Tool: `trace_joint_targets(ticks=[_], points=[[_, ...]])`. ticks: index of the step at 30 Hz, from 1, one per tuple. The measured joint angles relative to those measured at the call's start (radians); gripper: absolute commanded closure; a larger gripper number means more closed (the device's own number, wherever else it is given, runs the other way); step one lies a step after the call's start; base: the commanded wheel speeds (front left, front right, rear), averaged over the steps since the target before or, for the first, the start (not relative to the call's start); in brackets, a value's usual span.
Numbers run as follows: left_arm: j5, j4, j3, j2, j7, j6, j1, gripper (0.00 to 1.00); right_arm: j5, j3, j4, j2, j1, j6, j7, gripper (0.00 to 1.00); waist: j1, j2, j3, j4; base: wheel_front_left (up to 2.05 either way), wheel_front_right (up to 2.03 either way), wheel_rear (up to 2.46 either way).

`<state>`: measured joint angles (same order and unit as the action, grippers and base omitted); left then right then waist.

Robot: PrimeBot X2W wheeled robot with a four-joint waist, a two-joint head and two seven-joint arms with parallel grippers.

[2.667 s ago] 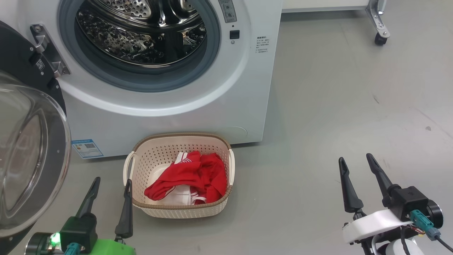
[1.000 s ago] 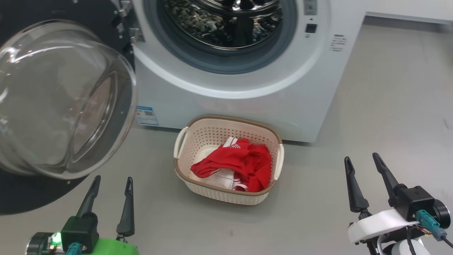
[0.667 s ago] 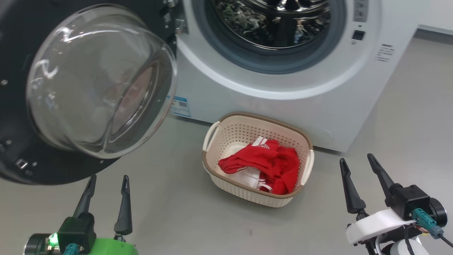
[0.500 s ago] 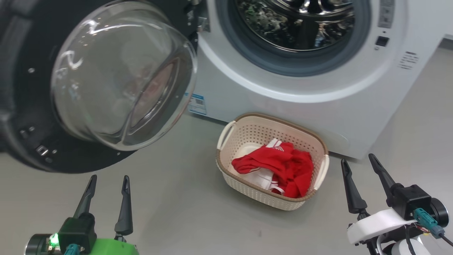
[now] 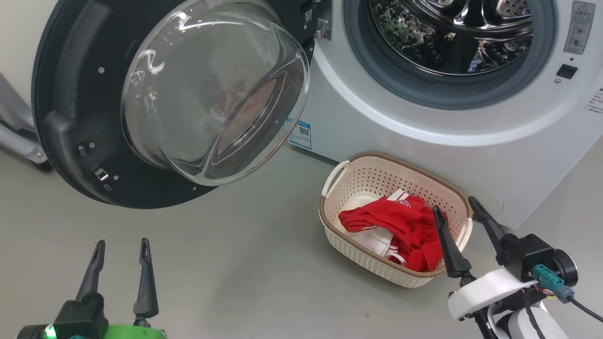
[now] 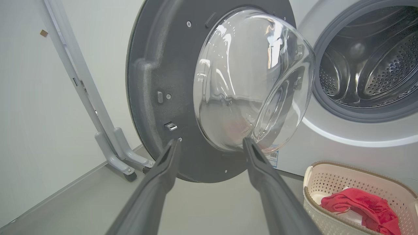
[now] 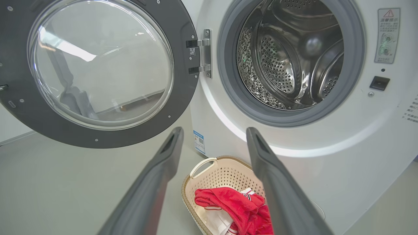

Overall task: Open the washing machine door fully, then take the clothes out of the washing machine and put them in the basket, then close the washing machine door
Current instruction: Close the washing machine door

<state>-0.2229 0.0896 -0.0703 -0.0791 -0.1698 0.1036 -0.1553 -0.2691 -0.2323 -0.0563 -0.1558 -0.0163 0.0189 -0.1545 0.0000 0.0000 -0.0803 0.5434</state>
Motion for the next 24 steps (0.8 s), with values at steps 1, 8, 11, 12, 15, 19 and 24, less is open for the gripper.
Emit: trace_joint_targets(ticks=[1,8,11,12,15,19,24], points=[[0.0,0.0,0.001,0.0,0.0,0.0,0.0,0.0,0.0,-0.001,-0.002,0.0,0.002,0.0,0.001,0.0,0.0,0.0,0.0,0.001,0.0,0.0,0.0],[-0.005,0.004,0.002,0.004,-0.009,0.005,-0.007,0.0,0.0,-0.003,-0.011,0.0,0.009,0.001,0.005,0.0,0.0,0.0,0.002,0.002,0.0,0.0,0.0],[-0.006,0.004,0.002,0.005,-0.009,0.005,-0.009,0.0,0.0,-0.004,-0.014,0.001,0.009,0.006,0.008,0.0,0.0,0.0,0.003,0.002,0.0,0.0,0.0],[-0.006,0.004,0.002,0.005,-0.009,0.005,-0.009,0.02,0.0,-0.004,-0.015,0.002,0.01,0.006,0.008,0.0,0.0,0.0,0.004,0.002,0.0,0.0,0.0],[-0.006,0.005,0.0,0.005,-0.009,0.005,-0.01,0.53,0.0,-0.005,-0.016,0.002,0.013,0.006,0.008,0.0,0.0,0.0,0.004,0.002,0.0,0.0,0.0],[-0.007,0.007,-0.003,0.006,-0.014,0.005,-0.01,1.0,0.0,-0.005,-0.017,0.002,0.017,0.006,0.008,0.0,0.0,0.0,0.003,0.001,0.0,0.0,0.0],[-0.04,0.008,-0.007,0.008,-0.016,0.005,-0.011,1.0,0.0,-0.005,-0.019,0.002,0.026,0.006,0.008,0.0,0.0,0.0,0.002,0.001,0.0,0.0,0.0]])
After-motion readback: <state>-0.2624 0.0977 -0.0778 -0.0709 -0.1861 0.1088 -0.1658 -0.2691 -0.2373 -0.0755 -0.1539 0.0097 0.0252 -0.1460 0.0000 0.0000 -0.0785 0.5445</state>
